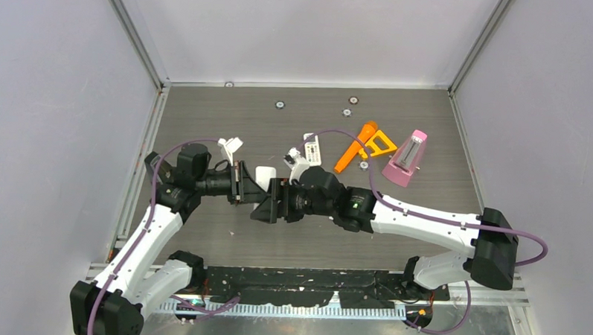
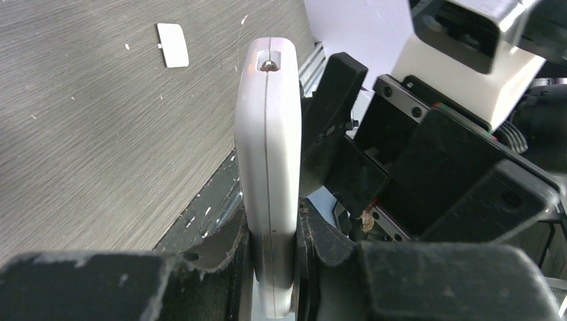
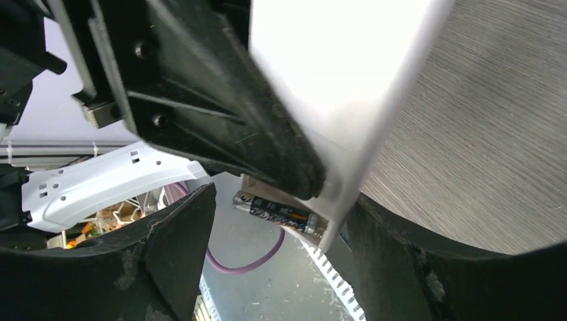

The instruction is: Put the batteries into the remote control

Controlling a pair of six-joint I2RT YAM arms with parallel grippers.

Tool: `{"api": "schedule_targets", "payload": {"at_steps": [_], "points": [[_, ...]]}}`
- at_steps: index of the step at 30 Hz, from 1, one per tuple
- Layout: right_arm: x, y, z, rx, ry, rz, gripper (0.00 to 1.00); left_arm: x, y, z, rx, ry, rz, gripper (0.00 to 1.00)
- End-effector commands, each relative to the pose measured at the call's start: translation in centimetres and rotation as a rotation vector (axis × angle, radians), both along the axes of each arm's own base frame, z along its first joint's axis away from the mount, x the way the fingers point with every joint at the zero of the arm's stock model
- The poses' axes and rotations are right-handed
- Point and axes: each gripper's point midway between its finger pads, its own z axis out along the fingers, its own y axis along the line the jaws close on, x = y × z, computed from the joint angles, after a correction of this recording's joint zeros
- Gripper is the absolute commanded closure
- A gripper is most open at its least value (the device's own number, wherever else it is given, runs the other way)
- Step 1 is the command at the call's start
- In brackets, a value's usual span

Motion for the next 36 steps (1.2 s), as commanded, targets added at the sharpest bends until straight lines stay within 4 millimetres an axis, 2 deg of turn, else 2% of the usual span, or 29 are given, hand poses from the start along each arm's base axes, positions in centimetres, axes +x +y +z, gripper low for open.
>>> {"api": "schedule_targets", "payload": {"at_steps": [1, 16, 25, 32, 36], "points": [[0.3, 0.5, 2.1, 0.124, 0.013, -0.013, 0.28, -0.2, -0.2, 0.7, -0.03, -0.041, -0.033, 1.0], [-0.1, 0.9, 2.7, 0.202, 0.036, 0.018, 0.57, -0.5, -0.3, 1.1, -0.056, -0.038, -0.042, 1.0], [-0.6, 1.4, 2.9, 0.219, 0.019, 0.067, 0.57, -0.6, -0.6, 2.1, -0.097, 0.005, -0.044, 1.0], [-0.8, 1.3, 3.5, 0.238, -0.027, 0.096, 0.6, -0.9, -1.1, 3.6, -0.179, 0.085, -0.064, 1.0], [-1.0, 1.2, 3.8, 0.254, -0.039, 0.103, 0.58, -0.9, -1.3, 4.6, -0.23, 0.095, -0.08, 1.0]]}}
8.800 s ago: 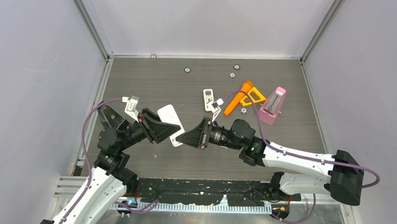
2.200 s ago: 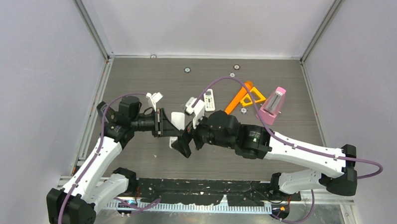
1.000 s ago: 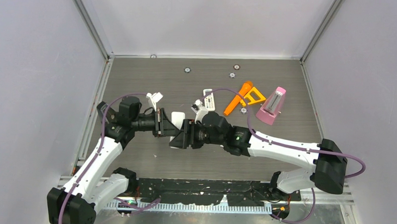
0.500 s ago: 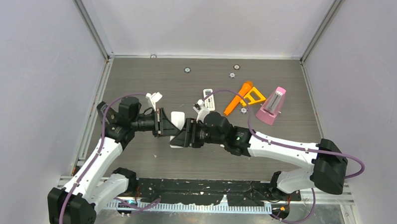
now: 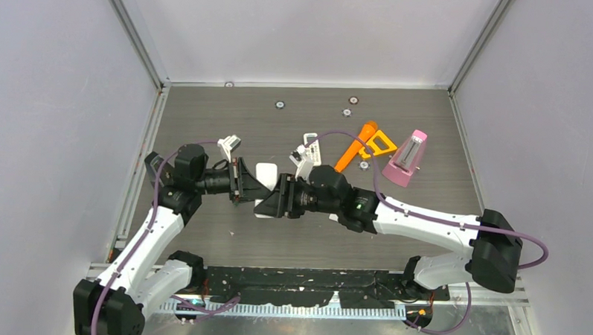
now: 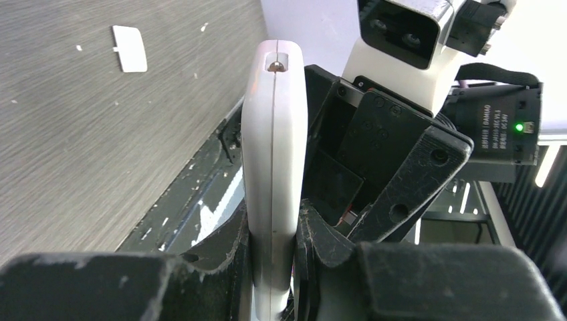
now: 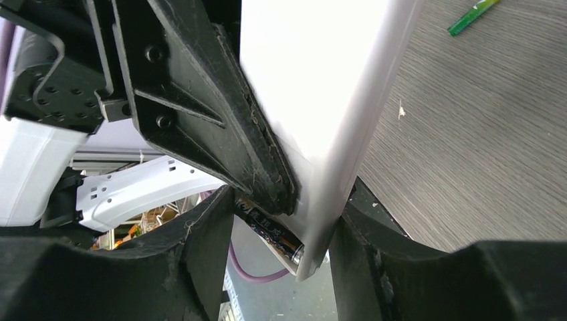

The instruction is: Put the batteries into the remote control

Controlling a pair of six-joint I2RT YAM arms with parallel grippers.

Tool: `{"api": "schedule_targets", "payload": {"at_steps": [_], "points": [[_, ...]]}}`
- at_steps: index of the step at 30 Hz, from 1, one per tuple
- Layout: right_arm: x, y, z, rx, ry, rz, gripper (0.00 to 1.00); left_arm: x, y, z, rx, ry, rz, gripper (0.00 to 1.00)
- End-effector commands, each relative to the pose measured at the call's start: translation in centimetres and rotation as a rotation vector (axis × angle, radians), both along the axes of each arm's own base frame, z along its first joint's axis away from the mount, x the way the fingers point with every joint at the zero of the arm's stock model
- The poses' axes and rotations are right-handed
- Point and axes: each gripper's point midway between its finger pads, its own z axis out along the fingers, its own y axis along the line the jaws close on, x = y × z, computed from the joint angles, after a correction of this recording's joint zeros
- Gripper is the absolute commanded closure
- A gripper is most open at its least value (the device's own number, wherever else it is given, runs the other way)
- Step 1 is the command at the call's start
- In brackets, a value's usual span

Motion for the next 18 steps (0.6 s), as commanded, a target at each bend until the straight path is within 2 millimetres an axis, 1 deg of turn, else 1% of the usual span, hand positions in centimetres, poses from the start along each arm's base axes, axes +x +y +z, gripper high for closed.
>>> {"api": "schedule_targets", "payload": {"at_steps": [1, 3, 8, 13, 15, 17, 18], "points": [[-1.6, 1.0, 3.4, 0.13, -0.102, 0.097, 0.57, -1.2, -0.9, 3.7, -0.141, -0.001, -0.097, 1.0], [-1.6, 0.8, 3.5, 0.136, -0.104, 0.093, 0.55, -1.2, -0.9, 4.2, -0.166, -0.004, -0.102, 1.0], [-1.5, 0.5, 4.1, 0.171, -0.114, 0.083, 0.54, -1.5, -1.0, 5.2, -0.208, -0.003, -0.117, 1.0], [-1.5, 0.2, 4.5, 0.198, -0.124, 0.083, 0.55, -1.6, -1.0, 5.7, -0.22, -0.01, -0.119, 1.0], [-1.6, 0.0, 4.7, 0.2, -0.131, 0.087, 0.51, -1.6, -1.0, 5.7, -0.222, -0.011, -0.118, 1.0], [-1.6, -0.2, 5.0, 0.212, -0.139, 0.087, 0.44, -1.5, -1.0, 5.8, -0.223, -0.014, -0.116, 1.0], [-1.6, -0.4, 5.2, 0.217, -0.142, 0.084, 0.36, -1.5, -1.0, 5.7, -0.223, -0.016, -0.115, 1.0]]}}
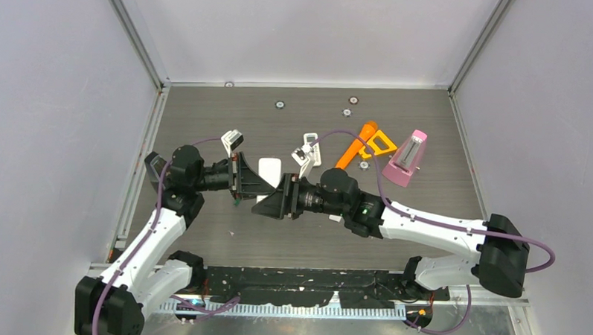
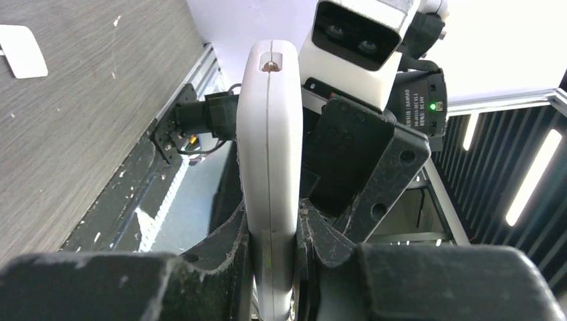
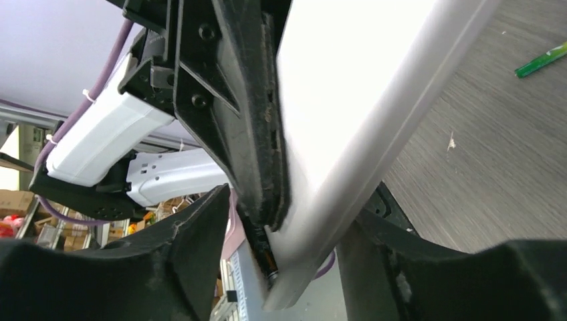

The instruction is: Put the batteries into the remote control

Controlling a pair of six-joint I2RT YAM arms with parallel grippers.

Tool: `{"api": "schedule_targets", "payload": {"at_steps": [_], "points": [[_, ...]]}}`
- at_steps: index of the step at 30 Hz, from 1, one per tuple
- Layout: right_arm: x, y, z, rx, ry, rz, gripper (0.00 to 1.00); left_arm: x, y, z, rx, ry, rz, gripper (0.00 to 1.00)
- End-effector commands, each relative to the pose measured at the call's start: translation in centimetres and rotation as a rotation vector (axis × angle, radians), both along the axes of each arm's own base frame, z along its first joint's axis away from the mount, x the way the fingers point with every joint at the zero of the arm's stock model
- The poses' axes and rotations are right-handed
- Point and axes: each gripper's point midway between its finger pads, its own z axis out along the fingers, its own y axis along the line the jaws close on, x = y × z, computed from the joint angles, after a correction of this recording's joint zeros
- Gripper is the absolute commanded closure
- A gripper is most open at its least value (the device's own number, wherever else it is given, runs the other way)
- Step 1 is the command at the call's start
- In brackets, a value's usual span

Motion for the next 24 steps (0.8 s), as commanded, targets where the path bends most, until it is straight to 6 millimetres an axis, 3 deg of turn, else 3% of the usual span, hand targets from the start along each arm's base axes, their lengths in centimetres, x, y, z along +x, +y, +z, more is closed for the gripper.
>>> {"api": "schedule_targets", "payload": {"at_steps": [1, 4, 12, 16, 24], "points": [[-0.9, -0.5, 1.7, 0.054, -0.062, 0.032, 0.31, -0.6, -0.2, 1.5, -0.033, -0.032, -0.03, 1.0], [-0.8, -0.9, 2.5, 0.074, -0.078, 0.019, 0.16, -0.5, -0.2, 1.1, -0.028, -0.027, -0.027, 1.0], [-0.5, -1.7, 4.1, 0.127, -0.075, -0.005, 0.11, -0.2, -0.3, 0.1, -0.009, -0.023, -0.019, 1.0], [-0.5, -1.4, 3.5, 0.119, -0.046, 0.005, 0.18, -0.2, -0.3, 0.1, -0.009, -0.03, -0.019, 1.0], [-0.5, -0.2, 2.0, 0.099, 0.018, 0.037, 0.52, -0.3, -0.2, 0.3, -0.011, -0.037, -0.016, 1.0]]}}
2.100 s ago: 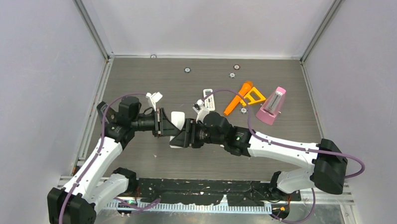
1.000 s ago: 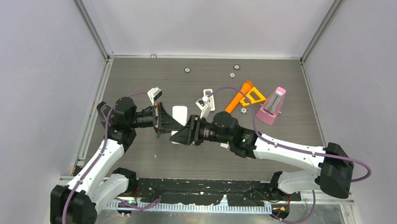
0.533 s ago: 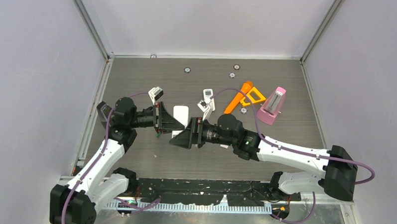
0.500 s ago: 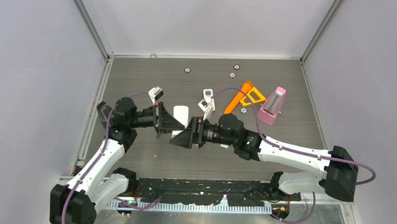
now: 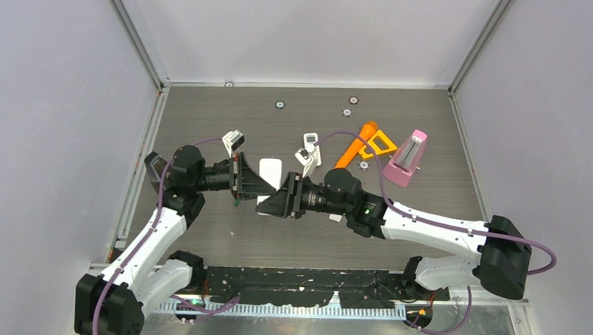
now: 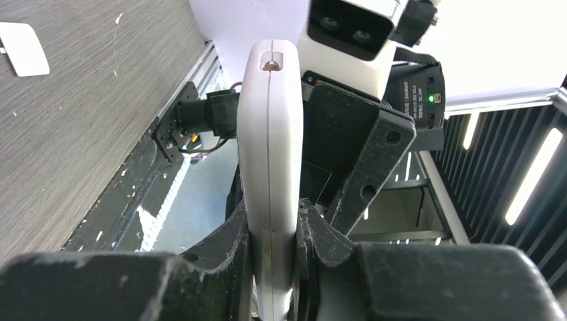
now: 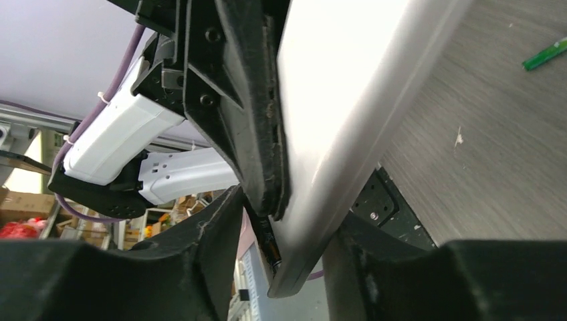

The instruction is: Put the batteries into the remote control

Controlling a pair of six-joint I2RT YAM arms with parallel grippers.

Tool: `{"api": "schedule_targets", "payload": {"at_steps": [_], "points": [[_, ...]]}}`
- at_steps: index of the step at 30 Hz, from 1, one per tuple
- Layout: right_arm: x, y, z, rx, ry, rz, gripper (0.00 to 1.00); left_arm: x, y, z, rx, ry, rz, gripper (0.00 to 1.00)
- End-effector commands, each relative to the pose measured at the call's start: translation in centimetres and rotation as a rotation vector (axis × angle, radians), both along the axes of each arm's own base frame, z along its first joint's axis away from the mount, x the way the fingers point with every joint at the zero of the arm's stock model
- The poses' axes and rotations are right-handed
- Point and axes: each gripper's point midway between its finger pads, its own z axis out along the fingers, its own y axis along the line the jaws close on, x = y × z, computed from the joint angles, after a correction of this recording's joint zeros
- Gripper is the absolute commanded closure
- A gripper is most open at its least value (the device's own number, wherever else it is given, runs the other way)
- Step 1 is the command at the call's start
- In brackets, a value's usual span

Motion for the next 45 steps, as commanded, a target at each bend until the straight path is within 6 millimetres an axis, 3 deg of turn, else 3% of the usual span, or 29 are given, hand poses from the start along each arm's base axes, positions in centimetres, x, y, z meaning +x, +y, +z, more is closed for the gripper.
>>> {"api": "schedule_targets", "payload": {"at_steps": [1, 8, 9, 12, 14, 25, 32, 45], "points": [[-0.3, 0.6, 1.5, 0.066, 0.004, 0.027, 0.54, -0.3, 0.0, 0.5, -0.009, -0.051, -0.008, 1.0], [-0.2, 0.4, 1.5, 0.069, 0.013, 0.018, 0.65, -0.3, 0.0, 0.4, -0.008, -0.052, -0.008, 1.0], [-0.3, 0.5, 1.6, 0.075, 0.013, 0.02, 0.64, -0.3, 0.0, 0.4, -0.008, -0.053, -0.007, 1.0], [-0.3, 0.2, 1.8, 0.098, 0.014, 0.015, 0.49, -0.2, 0.0, 0.3, -0.007, -0.053, -0.007, 1.0], [-0.1, 0.0, 1.8, 0.104, 0.019, 0.006, 0.45, -0.2, 0.0, 0.3, -0.008, -0.051, -0.008, 1.0], [0.1, -1.0, 1.7, 0.137, 0.046, -0.022, 0.5, -0.1, 0.0, 0.4, -0.012, -0.09, 0.001, 1.0], [0.3, -1.0, 1.7, 0.144, 0.051, -0.027, 0.47, -0.4, 0.1, 0.5, -0.011, -0.138, 0.008, 1.0], [0.5, -0.7, 0.5, 0.093, 0.065, -0.028, 0.81, -0.3, 0.1, 0.6, -0.011, -0.144, 0.013, 1.0]]}}
